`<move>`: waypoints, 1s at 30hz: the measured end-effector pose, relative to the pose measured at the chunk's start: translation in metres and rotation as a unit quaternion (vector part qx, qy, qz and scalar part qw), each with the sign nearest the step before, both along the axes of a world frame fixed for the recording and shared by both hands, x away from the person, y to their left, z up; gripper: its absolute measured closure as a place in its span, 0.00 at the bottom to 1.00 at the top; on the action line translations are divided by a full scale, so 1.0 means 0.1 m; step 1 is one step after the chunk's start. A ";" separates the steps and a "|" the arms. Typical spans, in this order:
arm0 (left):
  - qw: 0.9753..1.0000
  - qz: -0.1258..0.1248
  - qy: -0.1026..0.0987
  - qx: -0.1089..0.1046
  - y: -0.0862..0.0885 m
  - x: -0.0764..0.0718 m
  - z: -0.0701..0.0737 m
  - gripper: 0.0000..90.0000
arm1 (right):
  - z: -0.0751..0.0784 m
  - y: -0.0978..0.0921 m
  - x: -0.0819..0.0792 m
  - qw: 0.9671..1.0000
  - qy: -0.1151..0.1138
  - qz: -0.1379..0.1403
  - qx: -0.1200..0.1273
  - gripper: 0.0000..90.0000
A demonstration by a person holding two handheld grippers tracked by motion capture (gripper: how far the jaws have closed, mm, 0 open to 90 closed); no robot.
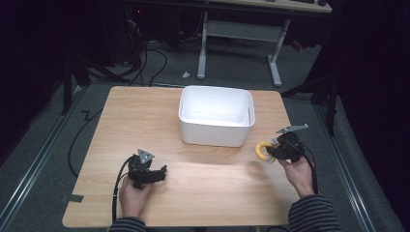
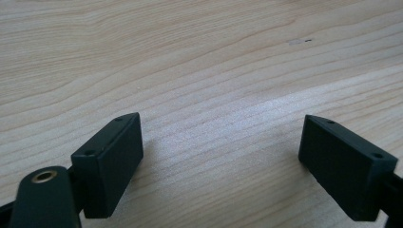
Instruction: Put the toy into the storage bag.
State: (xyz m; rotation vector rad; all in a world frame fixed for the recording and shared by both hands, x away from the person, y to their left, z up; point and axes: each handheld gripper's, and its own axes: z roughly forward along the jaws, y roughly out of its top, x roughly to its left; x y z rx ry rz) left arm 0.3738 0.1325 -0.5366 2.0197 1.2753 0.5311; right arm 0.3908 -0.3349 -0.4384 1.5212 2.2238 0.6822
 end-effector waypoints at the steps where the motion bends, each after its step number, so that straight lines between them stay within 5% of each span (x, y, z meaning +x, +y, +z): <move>1: 1.000 0.000 0.000 0.000 0.00 0.00 0.00 0.17 | 0.02 -0.01 -0.06 1.000 -0.001 0.000 0.001 0.76; 15: 1.000 0.000 0.000 0.000 0.00 0.00 0.00 0.17 | 0.16 0.01 -0.35 1.000 -0.018 0.020 0.014 0.76; 30: 1.000 0.000 0.000 0.000 0.00 0.00 0.00 0.17 | 0.40 0.19 -0.47 0.997 -0.039 0.059 0.019 0.76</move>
